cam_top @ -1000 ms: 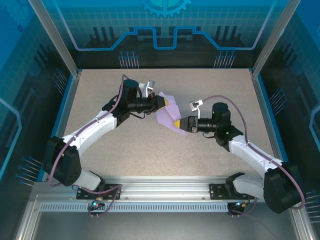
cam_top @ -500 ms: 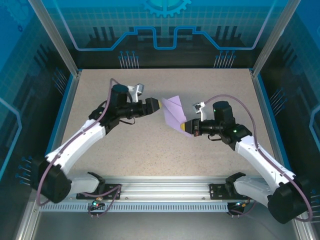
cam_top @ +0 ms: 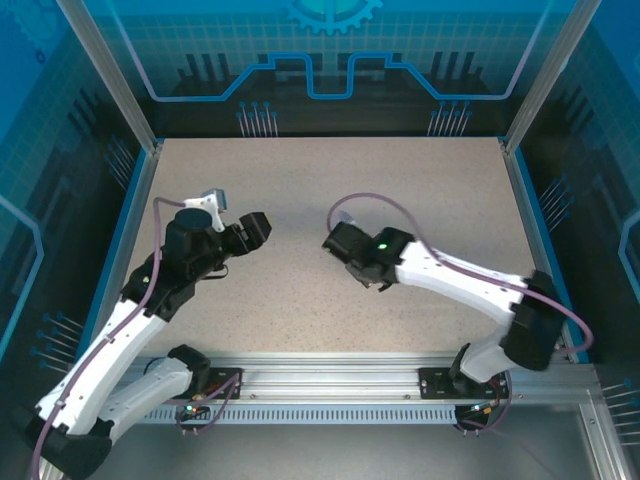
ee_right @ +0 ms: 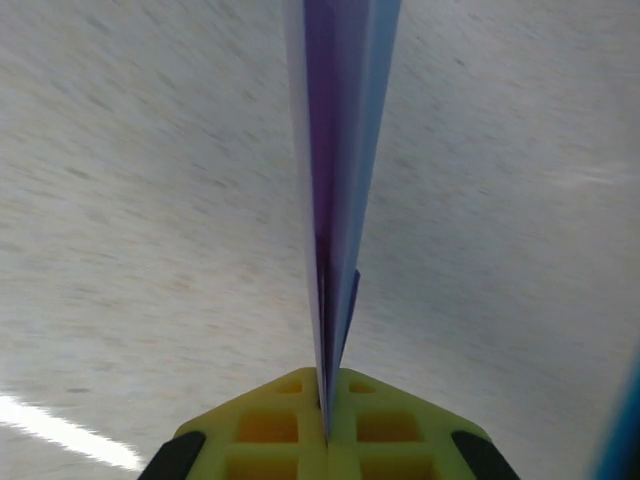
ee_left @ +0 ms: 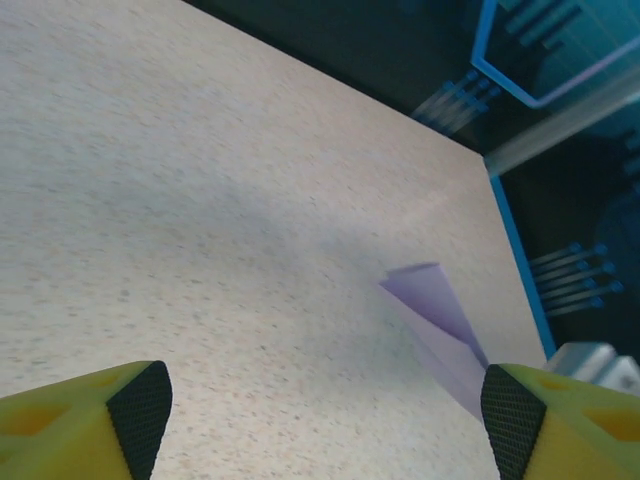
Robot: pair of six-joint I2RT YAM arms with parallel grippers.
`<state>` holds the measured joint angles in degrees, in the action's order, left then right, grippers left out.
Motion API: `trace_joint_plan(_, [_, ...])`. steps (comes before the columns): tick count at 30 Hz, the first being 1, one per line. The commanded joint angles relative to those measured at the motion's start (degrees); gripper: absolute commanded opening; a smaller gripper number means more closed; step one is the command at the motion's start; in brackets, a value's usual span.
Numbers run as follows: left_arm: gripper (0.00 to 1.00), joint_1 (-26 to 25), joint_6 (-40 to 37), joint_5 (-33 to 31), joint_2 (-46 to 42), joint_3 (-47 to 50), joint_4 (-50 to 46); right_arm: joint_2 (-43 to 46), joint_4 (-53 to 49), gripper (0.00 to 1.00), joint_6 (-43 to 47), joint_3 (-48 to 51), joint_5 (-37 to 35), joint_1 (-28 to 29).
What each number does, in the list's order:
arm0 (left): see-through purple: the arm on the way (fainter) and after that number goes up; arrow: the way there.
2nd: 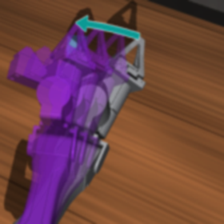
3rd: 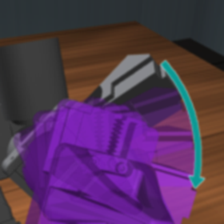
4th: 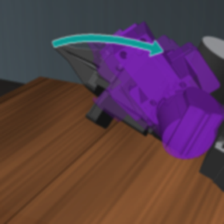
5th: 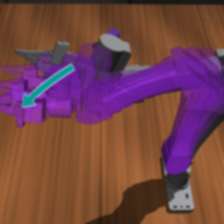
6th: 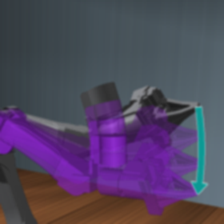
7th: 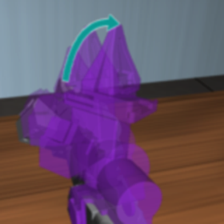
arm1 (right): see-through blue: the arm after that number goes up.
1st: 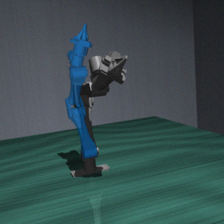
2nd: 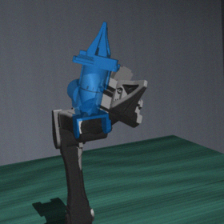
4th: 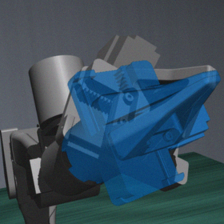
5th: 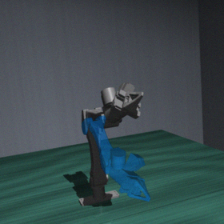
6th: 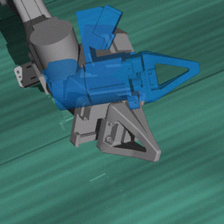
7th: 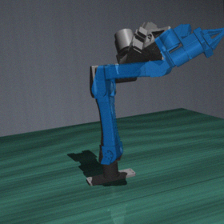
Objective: Fold a paper plane with a square sheet of paper (fold left side to right side)
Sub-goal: Turn over the paper at the center of the table.
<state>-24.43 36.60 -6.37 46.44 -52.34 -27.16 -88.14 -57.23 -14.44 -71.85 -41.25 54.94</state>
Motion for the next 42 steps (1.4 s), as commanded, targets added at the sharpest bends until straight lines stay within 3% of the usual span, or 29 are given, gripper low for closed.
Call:
trace_joint_plan(1, [0.86,0.5,0.4,-7.1,-1.8,0.1,-4.1,-6.9,-10.5,0.02,0.4,-3.1,-18.4,2.9])
trace_joint_plan(5, [0.86,0.5,0.2,-7.3,-2.0,-0.2,-4.7,-15.7,-12.5,0.04,-0.8,-4.8,-23.5,5.5])
trace_joint_plan(10, [0.86,0.6,0.2,-6.8,-1.1,-0.3,-4.8,-24.9,-13.4,0.04,-1.4,-6.3,-22.9,7.5])
trace_joint_plan(17, [0.87,0.7,0.1,-5.6,0.2,-0.9,-5.1,-27.8,-6.8,0.08,4.4,-4.2,-10.0,9.1])
trace_joint_plan(21, [0.91,0.8,0.1,-3.5,2.1,-1.9,-5.3,-26.3,-4.2,0.27,5.9,-3.0,-0.6,9.1])
trace_joint_plan(32, [0.94,5.1,5.3,10.2,9.8,-0.4,-0.6,-10.0,0.6,0.71,2.3,1.9,12.6,8.8])
trace_joint_plan(37, [0.92,5.3,6.1,17.0,15.5,1.6,4.2,0.4,3.2,0.77,-0.7,6.5,16.0,6.6])
trace_joint_plan(42, [0.85,4.5,8.0,26.0,25.3,3.4,11.7,13.2,10.8,0.8,-3.1,13.5,22.2,-0.2])
